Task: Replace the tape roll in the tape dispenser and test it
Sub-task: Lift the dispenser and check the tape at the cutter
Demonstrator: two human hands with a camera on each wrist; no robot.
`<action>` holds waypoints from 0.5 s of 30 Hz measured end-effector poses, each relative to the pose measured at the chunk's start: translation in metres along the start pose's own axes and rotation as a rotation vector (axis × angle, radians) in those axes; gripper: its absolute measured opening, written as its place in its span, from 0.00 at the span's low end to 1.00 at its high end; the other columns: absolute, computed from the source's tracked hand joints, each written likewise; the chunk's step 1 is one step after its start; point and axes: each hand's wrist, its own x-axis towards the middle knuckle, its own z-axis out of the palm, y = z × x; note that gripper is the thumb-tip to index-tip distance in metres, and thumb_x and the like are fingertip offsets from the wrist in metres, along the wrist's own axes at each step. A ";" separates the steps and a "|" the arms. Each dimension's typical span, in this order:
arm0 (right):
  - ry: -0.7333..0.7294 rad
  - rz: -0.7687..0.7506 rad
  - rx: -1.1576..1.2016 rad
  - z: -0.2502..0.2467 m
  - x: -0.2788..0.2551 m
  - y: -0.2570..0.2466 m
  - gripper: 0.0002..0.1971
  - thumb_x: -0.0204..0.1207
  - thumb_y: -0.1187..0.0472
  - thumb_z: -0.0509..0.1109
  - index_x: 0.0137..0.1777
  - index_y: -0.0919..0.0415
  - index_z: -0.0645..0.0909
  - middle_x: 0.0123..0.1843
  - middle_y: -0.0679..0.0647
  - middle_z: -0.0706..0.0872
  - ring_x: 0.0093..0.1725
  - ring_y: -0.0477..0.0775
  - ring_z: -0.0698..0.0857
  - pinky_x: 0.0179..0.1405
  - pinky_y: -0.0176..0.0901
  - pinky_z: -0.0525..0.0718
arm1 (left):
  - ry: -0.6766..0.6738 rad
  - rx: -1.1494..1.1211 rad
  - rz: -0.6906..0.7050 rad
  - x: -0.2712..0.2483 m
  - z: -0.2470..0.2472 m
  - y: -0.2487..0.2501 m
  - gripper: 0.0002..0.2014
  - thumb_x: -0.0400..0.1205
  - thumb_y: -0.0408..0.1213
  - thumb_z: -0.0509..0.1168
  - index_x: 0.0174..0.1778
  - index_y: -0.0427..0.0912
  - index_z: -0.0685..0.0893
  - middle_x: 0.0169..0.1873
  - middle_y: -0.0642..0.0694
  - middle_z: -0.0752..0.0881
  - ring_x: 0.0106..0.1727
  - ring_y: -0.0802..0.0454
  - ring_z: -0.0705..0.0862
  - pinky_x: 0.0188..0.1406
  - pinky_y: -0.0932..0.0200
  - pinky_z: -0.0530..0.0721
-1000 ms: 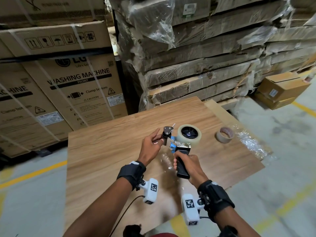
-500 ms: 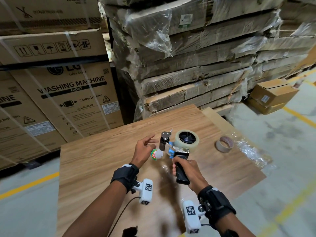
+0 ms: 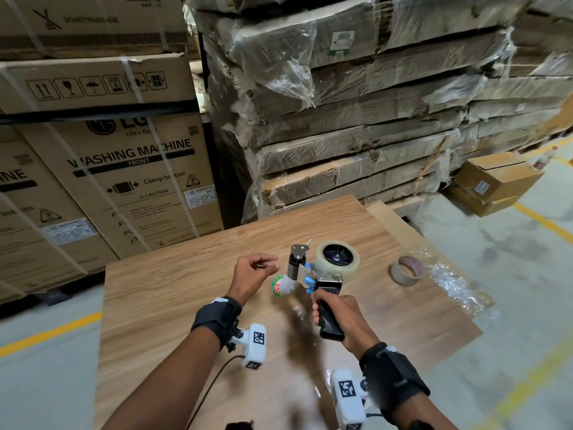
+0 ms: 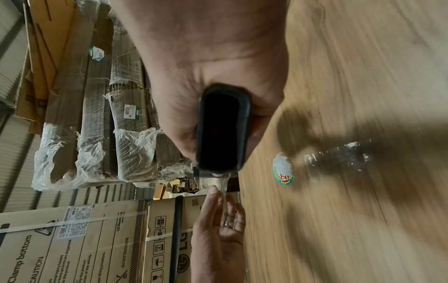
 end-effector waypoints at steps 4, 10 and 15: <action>-0.019 0.001 -0.015 -0.007 0.003 -0.006 0.02 0.75 0.72 0.73 0.41 0.71 0.84 0.31 0.62 0.80 0.25 0.55 0.77 0.22 0.41 0.78 | 0.028 0.006 -0.020 -0.003 0.009 -0.001 0.03 0.77 0.31 0.78 0.44 0.42 0.95 0.38 0.45 0.93 0.37 0.56 0.89 0.36 0.63 0.86; -0.076 0.002 -0.059 -0.020 0.008 -0.022 0.02 0.76 0.72 0.73 0.42 0.72 0.85 0.32 0.63 0.80 0.25 0.55 0.78 0.23 0.41 0.79 | 0.104 0.157 0.039 0.000 0.034 0.005 0.03 0.75 0.30 0.79 0.42 0.40 0.95 0.36 0.47 0.94 0.37 0.55 0.91 0.41 0.57 0.89; -0.110 -0.011 -0.097 -0.036 0.014 -0.036 0.03 0.76 0.72 0.73 0.43 0.72 0.84 0.34 0.65 0.81 0.26 0.57 0.78 0.24 0.43 0.80 | 0.107 0.347 0.133 0.002 0.051 0.017 0.04 0.77 0.31 0.76 0.44 0.40 0.96 0.40 0.50 0.94 0.39 0.60 0.90 0.41 0.67 0.87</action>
